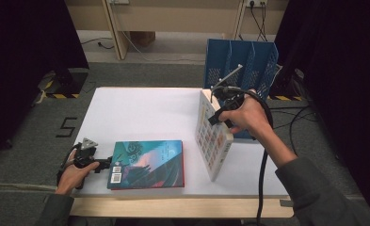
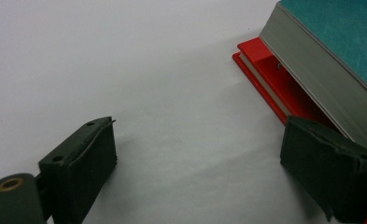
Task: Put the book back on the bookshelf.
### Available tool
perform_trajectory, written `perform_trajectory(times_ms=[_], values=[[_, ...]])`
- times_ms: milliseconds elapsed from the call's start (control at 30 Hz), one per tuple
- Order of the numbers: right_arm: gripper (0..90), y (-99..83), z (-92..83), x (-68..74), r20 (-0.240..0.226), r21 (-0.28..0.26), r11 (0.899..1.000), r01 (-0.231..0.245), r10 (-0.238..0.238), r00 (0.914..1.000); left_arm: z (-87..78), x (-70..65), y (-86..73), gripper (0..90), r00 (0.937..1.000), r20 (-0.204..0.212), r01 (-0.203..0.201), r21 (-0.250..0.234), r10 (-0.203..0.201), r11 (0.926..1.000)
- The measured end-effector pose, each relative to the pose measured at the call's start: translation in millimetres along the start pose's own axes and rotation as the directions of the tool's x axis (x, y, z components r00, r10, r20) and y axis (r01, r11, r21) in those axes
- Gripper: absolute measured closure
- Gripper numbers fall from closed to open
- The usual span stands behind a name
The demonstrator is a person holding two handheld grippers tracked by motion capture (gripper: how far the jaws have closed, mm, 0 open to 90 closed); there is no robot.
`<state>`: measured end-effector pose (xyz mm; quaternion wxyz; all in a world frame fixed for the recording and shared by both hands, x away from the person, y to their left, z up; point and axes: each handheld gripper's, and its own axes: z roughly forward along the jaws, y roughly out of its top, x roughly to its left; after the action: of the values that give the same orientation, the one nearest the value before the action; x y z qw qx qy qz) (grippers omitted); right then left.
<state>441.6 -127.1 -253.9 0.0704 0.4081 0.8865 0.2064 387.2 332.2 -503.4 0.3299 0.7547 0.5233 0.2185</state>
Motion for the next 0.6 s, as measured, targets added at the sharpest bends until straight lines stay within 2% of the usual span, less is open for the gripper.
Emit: perform_trajectory(times_ms=[167, 267, 367, 467, 600], values=[[60.3, -0.5, 0.3, -6.6, -0.008, 0.010, 1.000, -0.010, 0.010, 0.9999, -0.1, -0.5, 0.2, 9.6, 1.0000, -0.001, -0.001, 0.001, 0.001, 1.0000], [67.5, -0.8, -1.0, -11.3, 0.028, 0.035, 0.997, 0.068, -0.069, 0.9972, 0.0, -0.5, 0.3, 9.6, 1.0000, 0.000, -0.001, 0.001, 0.001, 1.0000], [68.8, -3.5, -3.0, -13.3, 0.049, 0.030, 0.995, 0.095, -0.096, 0.9941, 0.2, 0.1, 0.4, 9.4, 1.0000, 0.005, -0.002, 0.002, 0.002, 1.0000], [70.2, -5.4, -4.5, -12.1, 0.038, 0.015, 0.993, 0.117, -0.118, 0.9923, 0.3, 0.2, 0.3, 9.3, 1.0000, 0.006, -0.002, 0.001, 0.002, 1.0000], [73.7, -5.5, -10.3, -3.6, 0.018, 0.029, 0.985, 0.172, -0.173, 0.9848, 0.4, 0.3, 0.3, 9.2, 1.0000, 0.007, -0.002, 0.001, 0.002, 1.0000]])
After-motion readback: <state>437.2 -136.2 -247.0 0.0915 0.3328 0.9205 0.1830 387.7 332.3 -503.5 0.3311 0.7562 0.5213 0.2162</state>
